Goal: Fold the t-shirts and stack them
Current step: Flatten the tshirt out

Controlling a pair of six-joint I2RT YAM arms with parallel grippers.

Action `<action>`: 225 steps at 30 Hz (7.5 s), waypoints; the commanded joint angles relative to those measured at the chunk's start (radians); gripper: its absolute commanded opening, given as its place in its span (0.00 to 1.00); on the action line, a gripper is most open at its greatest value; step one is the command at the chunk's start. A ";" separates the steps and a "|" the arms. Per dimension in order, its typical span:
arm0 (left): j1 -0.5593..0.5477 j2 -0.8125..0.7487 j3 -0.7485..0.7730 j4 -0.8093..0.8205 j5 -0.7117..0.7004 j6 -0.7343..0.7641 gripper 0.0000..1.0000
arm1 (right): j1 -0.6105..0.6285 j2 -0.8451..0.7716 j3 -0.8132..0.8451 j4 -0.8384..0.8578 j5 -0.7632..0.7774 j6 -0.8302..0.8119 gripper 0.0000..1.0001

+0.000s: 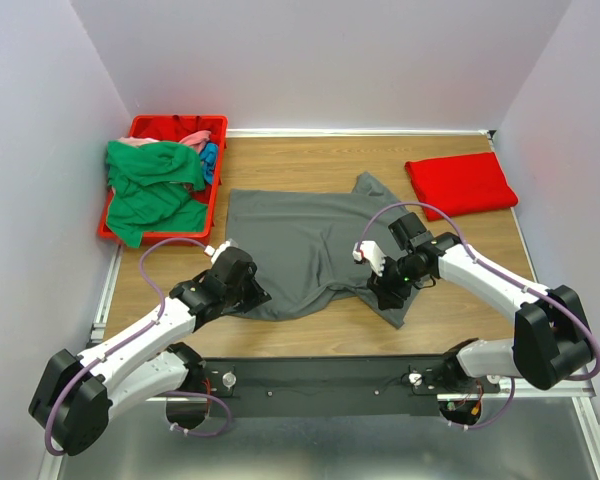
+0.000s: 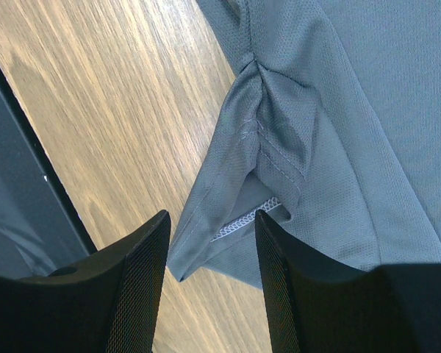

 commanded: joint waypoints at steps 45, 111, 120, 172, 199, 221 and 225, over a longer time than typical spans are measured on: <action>-0.008 0.249 0.052 -0.055 0.054 0.083 0.27 | 0.007 0.144 0.081 0.092 0.019 0.048 0.58; -0.006 0.011 0.161 -0.141 0.198 0.178 0.00 | 0.120 -0.048 0.331 -0.592 -0.119 -0.283 0.01; -0.006 -0.001 0.163 -0.149 0.212 0.193 0.00 | 0.146 -0.046 0.318 -0.593 -0.114 -0.257 0.01; 0.007 -0.106 0.130 -0.094 0.244 0.232 0.00 | 0.140 -0.099 0.342 -0.365 0.136 -0.039 0.00; 0.012 -0.270 0.054 -0.290 0.439 0.273 0.00 | 0.142 -0.053 0.299 -0.607 -0.194 -0.256 0.00; 0.012 -0.324 0.195 -0.341 0.510 0.354 0.53 | 0.140 -0.083 0.339 -0.520 -0.116 -0.207 0.64; 0.011 -0.284 0.299 -0.306 0.438 0.420 0.60 | 0.131 -0.076 0.354 -0.457 -0.082 -0.167 0.66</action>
